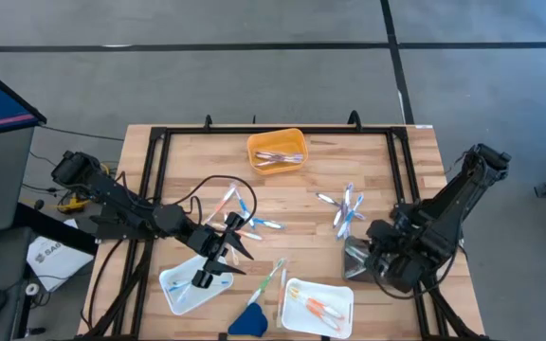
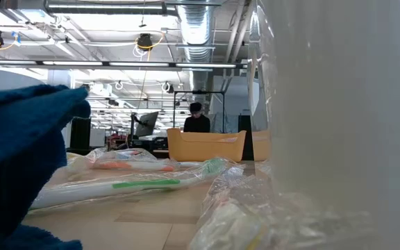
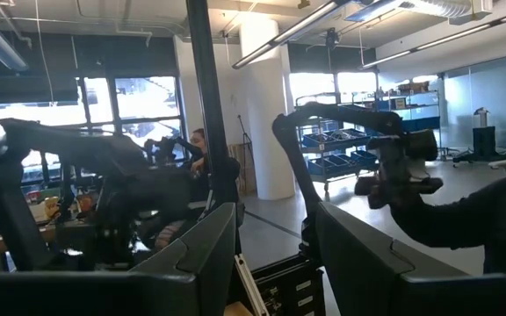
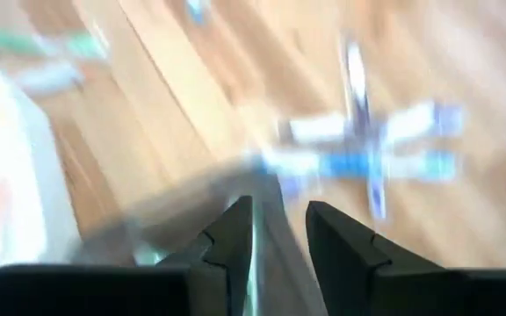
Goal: Pick & Place Toothbrushes
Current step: Put the blue toothbrush into the left white bin
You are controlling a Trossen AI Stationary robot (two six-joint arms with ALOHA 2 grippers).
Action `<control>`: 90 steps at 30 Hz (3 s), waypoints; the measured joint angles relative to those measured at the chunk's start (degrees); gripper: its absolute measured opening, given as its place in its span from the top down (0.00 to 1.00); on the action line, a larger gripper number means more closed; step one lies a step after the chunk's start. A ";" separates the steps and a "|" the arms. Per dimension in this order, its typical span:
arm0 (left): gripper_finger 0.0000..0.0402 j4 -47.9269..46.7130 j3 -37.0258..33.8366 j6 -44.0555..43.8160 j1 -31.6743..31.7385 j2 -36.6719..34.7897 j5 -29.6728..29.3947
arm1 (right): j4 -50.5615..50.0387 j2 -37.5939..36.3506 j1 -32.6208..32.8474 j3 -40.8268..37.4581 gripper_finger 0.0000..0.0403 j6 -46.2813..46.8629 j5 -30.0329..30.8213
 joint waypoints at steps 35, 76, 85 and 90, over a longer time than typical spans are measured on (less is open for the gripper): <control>0.62 -0.93 -0.94 -2.71 4.04 0.60 -2.79 | 64.67 -4.10 -31.83 0.95 0.74 -82.84 -42.87; 0.62 -33.73 -0.74 -8.94 20.22 5.27 -5.32 | 63.92 -4.10 -31.41 0.88 0.74 -86.82 -42.52; 0.62 -34.73 -0.74 1.56 20.35 5.09 -10.64 | 63.76 -4.10 -36.98 0.88 0.74 -94.66 -42.48; 0.62 -38.48 -0.74 1.73 23.52 5.09 -11.41 | 64.02 -4.10 -41.61 0.88 0.74 -99.83 -42.47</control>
